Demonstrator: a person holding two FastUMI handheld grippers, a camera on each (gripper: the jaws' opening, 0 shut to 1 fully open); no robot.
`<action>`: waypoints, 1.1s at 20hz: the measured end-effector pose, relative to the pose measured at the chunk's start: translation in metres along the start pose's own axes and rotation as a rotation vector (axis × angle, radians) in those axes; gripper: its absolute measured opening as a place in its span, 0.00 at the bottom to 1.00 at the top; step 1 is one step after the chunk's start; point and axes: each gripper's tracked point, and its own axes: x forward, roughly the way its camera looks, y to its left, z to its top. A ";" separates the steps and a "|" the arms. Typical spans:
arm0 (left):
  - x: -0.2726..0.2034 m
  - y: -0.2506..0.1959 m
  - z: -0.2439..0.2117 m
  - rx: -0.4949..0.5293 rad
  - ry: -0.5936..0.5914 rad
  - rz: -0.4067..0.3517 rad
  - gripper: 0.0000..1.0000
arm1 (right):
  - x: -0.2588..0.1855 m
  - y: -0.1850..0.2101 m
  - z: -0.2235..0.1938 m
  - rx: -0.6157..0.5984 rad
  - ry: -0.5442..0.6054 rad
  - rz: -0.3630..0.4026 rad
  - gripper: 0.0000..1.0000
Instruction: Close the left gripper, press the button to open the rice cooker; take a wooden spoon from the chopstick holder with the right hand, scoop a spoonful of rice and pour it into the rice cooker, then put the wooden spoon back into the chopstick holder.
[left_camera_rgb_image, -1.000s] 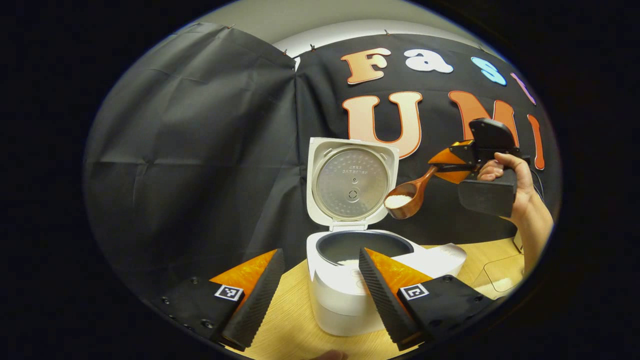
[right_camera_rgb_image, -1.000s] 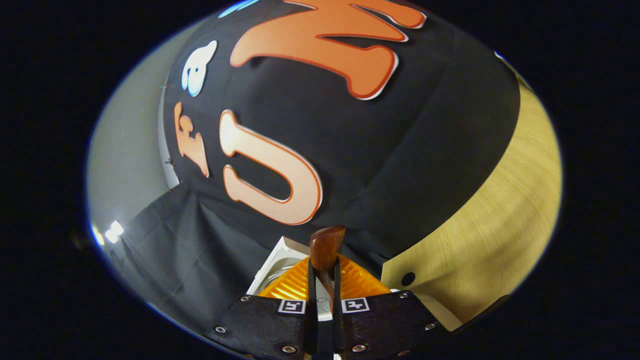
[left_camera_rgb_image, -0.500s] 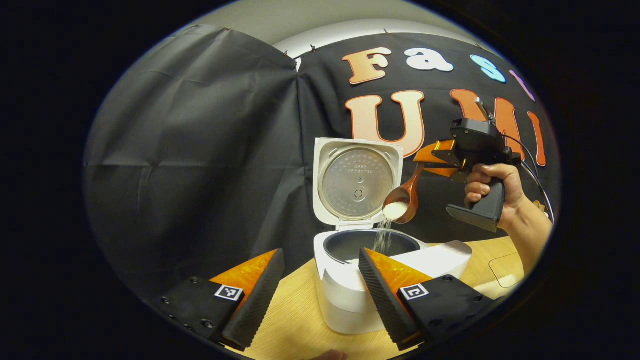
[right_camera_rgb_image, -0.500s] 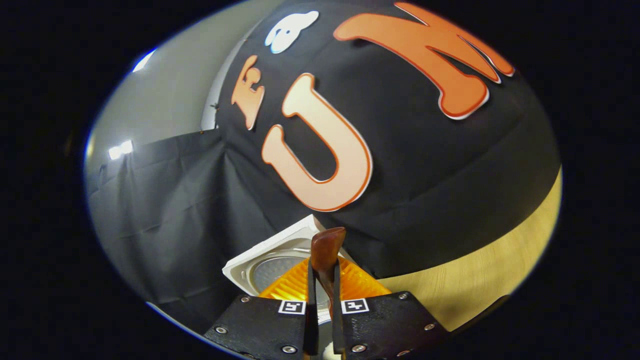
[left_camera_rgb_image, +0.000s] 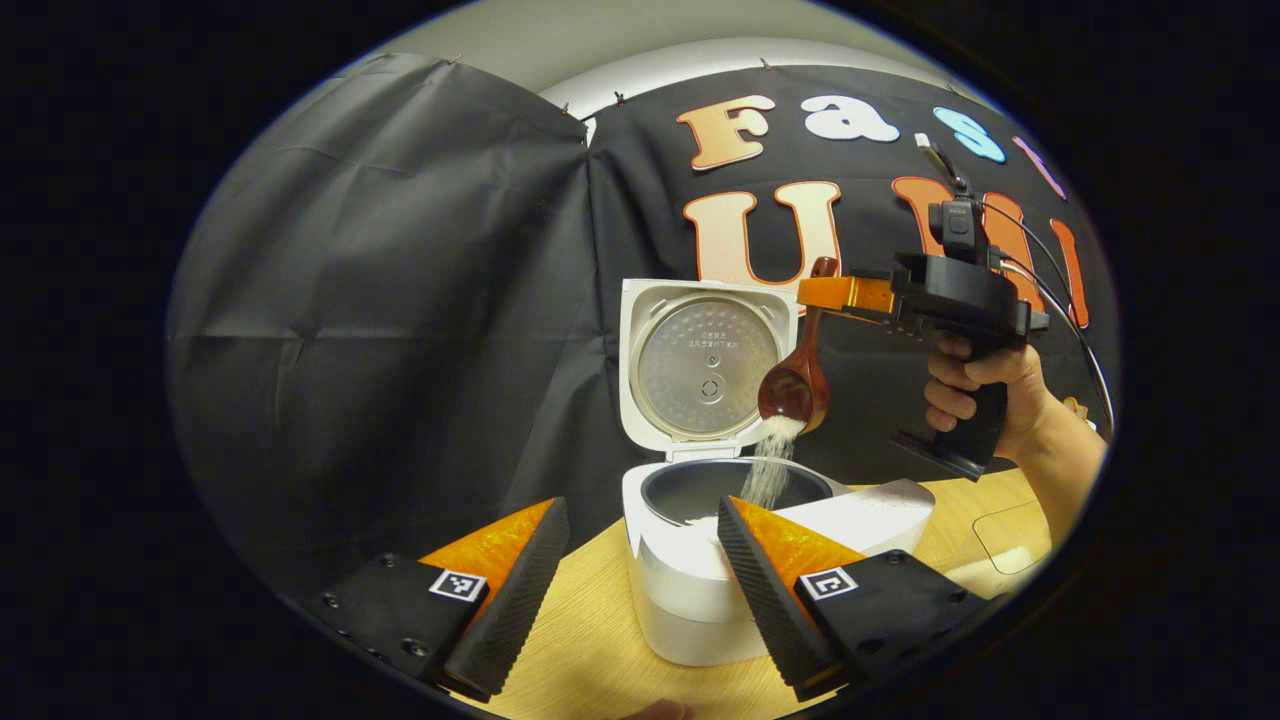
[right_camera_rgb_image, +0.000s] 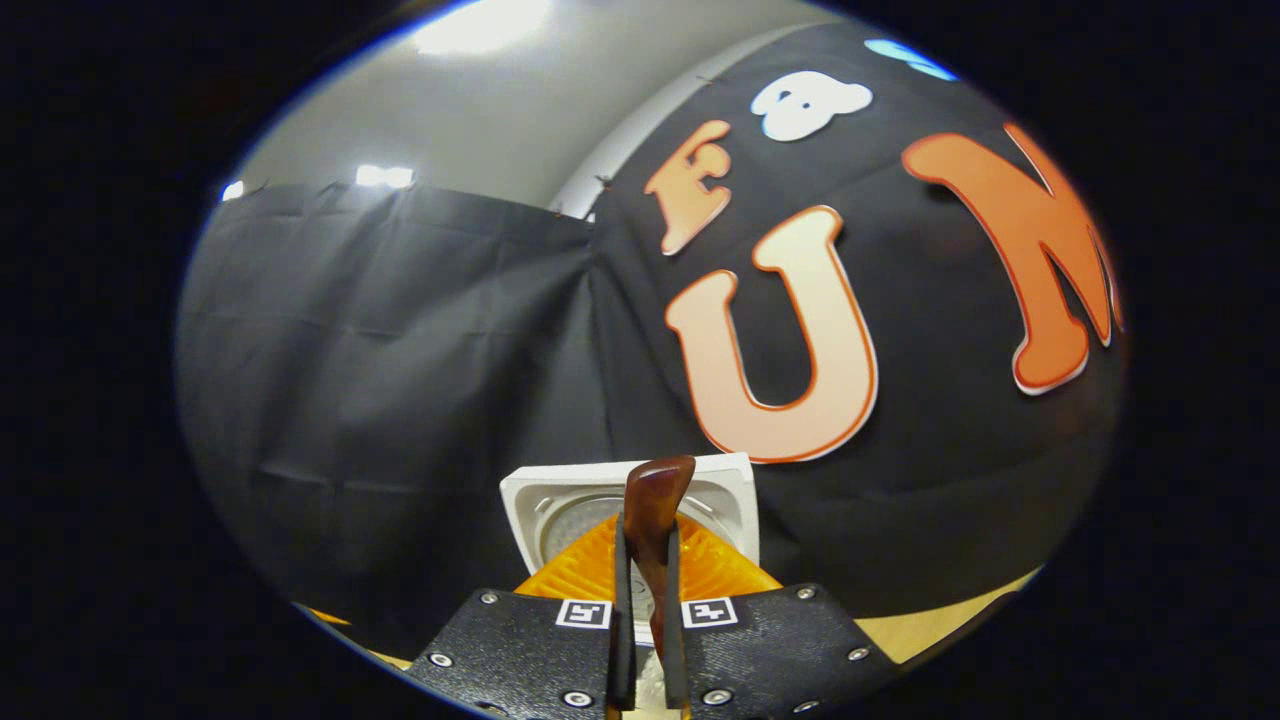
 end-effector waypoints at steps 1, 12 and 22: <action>-0.001 -0.001 -0.001 0.000 0.001 0.001 0.98 | -0.002 0.005 0.002 -0.050 -0.005 0.027 0.11; -0.016 -0.011 0.021 0.011 -0.037 0.005 0.98 | -0.022 0.005 0.017 -0.088 0.004 -0.001 0.11; -0.024 -0.050 0.032 0.005 -0.053 -0.041 0.96 | -0.092 -0.071 0.053 0.133 0.034 -0.227 0.12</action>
